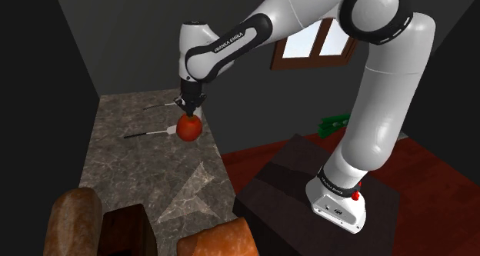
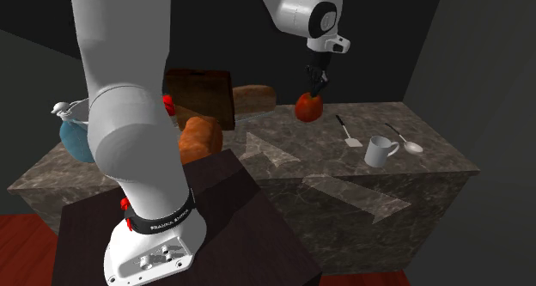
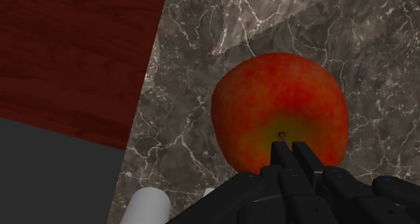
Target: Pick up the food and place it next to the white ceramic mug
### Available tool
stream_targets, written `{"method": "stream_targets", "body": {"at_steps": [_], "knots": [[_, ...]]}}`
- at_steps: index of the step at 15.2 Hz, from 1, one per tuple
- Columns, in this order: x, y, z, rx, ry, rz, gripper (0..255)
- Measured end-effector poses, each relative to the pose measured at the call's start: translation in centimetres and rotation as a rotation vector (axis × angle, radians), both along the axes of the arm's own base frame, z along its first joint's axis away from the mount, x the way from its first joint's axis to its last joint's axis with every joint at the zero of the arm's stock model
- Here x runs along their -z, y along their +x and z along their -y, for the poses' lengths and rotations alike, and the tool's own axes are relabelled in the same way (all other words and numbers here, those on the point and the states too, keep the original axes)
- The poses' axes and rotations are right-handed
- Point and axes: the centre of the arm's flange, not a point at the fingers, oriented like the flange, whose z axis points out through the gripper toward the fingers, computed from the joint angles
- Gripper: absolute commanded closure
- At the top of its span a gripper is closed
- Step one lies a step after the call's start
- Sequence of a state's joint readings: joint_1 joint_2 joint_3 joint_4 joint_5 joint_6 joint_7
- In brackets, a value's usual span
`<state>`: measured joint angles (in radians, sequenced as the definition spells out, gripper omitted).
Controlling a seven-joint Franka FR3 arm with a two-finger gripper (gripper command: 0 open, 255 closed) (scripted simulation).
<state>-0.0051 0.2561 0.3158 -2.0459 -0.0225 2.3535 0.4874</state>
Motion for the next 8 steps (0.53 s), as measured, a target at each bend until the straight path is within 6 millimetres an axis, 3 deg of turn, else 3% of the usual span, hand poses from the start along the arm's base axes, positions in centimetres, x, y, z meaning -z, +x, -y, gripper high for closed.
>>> {"method": "stream_targets", "body": {"at_steps": [8], "knots": [[0.0,6.6,8.0,0.000,0.000,0.000,255]]}}
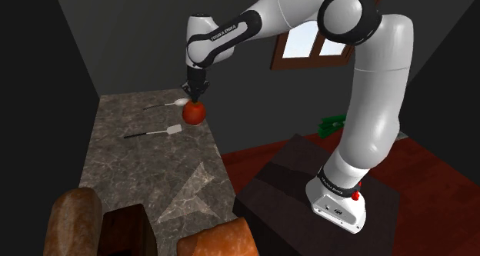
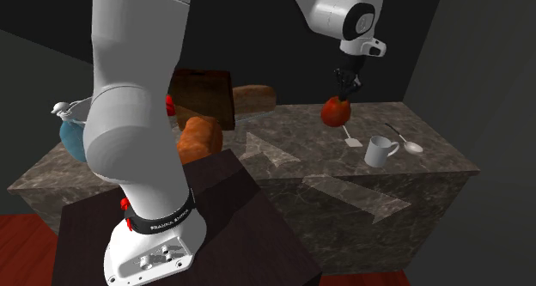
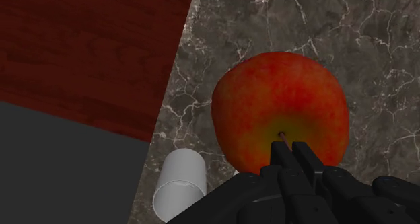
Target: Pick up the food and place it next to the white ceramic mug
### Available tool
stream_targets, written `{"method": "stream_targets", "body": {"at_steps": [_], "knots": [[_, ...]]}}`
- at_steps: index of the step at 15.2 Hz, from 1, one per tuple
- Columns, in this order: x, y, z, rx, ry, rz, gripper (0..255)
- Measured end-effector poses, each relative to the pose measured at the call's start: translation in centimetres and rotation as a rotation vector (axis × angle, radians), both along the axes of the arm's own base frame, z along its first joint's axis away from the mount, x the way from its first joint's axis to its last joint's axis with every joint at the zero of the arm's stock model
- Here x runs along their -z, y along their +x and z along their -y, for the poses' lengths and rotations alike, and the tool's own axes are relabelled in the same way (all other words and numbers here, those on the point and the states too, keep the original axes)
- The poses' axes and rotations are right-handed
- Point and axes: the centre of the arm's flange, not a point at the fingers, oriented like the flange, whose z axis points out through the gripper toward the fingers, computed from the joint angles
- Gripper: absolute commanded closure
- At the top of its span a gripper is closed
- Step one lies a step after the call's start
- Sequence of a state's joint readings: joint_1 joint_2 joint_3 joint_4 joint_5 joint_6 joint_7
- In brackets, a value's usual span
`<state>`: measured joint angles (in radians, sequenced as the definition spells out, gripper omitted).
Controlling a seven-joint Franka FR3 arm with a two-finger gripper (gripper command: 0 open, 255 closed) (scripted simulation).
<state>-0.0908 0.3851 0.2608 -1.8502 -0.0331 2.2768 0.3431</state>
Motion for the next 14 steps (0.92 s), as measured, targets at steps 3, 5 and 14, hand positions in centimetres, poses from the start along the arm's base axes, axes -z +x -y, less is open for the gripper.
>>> {"method": "stream_targets", "body": {"at_steps": [3,5,14], "knots": [[0.3,3.3,3.0,0.000,0.000,0.000,255],[0.8,4.1,4.0,0.000,-0.001,0.000,255],[5.3,4.4,4.2,-0.001,0.000,0.000,255]]}}
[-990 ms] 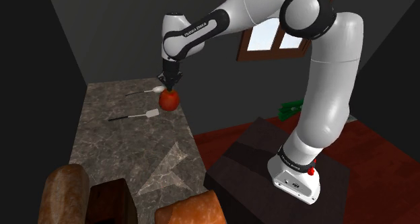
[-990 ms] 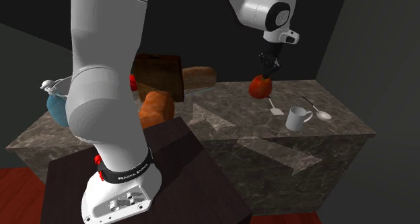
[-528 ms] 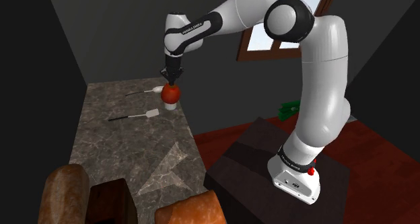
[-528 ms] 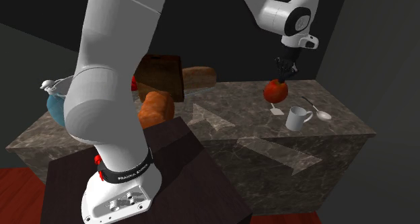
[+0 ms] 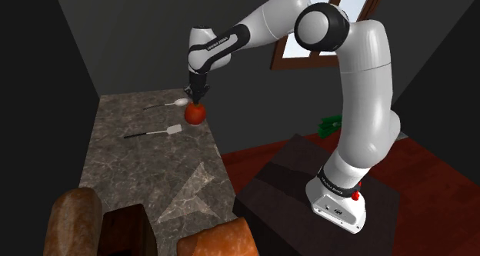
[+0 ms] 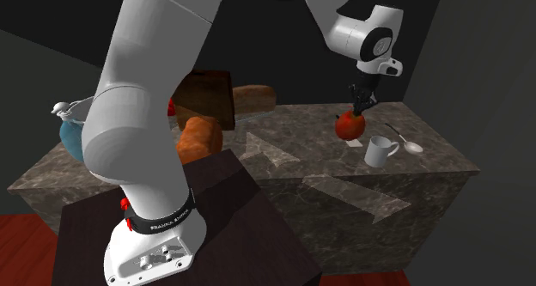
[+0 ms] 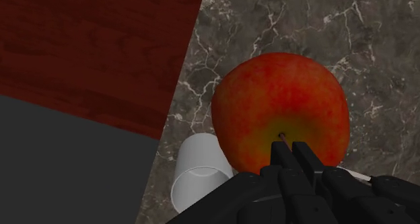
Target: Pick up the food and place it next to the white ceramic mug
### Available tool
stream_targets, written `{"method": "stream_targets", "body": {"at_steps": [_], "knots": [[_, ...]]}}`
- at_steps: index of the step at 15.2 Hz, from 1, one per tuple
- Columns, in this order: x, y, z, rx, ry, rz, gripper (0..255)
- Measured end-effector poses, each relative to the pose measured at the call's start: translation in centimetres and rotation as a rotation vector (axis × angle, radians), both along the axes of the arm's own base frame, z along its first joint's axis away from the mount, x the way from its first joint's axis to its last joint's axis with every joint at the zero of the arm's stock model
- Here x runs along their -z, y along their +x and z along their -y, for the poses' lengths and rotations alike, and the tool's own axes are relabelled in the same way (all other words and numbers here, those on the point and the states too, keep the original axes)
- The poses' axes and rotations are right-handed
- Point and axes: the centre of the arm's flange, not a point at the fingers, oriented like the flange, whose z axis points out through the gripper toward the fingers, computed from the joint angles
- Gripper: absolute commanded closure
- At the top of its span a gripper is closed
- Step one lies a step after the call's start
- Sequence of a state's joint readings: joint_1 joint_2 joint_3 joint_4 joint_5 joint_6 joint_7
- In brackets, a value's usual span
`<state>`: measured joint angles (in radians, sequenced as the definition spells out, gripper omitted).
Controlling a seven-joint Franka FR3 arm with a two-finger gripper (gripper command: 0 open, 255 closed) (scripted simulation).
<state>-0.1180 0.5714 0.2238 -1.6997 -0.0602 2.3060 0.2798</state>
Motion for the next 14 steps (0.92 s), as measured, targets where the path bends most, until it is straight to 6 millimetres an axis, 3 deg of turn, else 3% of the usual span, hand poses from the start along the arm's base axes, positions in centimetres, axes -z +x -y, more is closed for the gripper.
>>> {"method": "stream_targets", "body": {"at_steps": [14], "knots": [[7.4,0.0,0.0,0.000,0.000,0.000,255]]}}
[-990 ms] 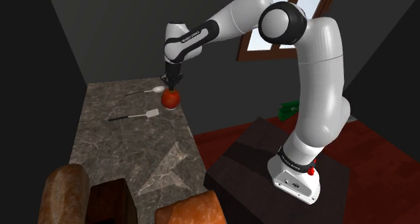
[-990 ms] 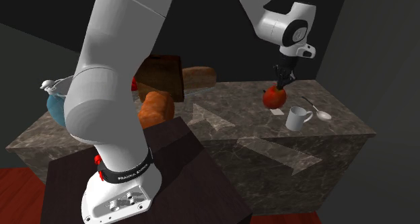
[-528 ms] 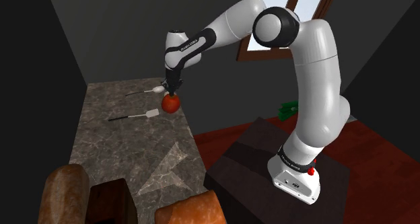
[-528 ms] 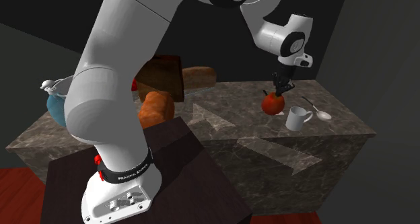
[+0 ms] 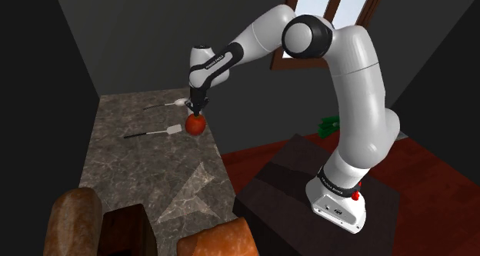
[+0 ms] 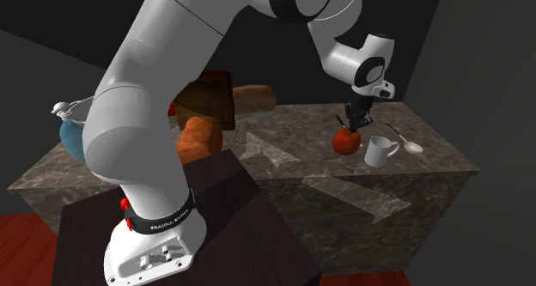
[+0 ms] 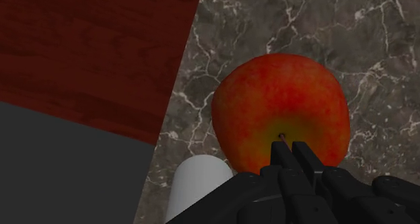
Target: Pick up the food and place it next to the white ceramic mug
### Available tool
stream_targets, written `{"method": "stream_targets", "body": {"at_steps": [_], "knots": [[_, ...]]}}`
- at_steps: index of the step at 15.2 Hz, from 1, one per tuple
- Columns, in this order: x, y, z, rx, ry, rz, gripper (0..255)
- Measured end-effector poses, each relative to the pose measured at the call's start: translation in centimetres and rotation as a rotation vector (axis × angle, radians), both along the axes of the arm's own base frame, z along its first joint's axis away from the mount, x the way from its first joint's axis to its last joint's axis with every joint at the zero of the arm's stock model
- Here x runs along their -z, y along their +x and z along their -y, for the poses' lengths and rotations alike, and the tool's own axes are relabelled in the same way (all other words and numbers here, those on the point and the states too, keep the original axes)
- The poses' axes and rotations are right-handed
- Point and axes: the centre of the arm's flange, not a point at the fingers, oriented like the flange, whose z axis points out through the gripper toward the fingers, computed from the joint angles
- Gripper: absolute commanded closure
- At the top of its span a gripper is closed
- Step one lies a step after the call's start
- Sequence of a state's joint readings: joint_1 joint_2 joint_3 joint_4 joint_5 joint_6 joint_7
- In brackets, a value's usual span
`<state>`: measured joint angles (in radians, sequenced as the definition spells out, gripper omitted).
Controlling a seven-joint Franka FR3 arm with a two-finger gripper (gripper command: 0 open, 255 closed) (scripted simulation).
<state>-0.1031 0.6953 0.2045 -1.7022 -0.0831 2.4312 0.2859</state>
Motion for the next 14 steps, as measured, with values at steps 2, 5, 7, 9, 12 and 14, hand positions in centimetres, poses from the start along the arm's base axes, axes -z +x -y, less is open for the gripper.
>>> {"method": "stream_targets", "body": {"at_steps": [2,5,7,9,12,14], "knots": [[1.0,0.0,0.0,0.000,0.000,0.000,255],[2.5,-0.1,-0.1,0.000,0.000,0.000,255],[3.5,-0.1,-0.1,0.000,0.000,0.000,255],[3.8,0.0,0.0,0.000,0.000,0.000,255],[3.9,0.0,0.0,0.000,0.000,0.000,255],[3.9,0.0,0.0,0.000,0.000,0.001,0]]}}
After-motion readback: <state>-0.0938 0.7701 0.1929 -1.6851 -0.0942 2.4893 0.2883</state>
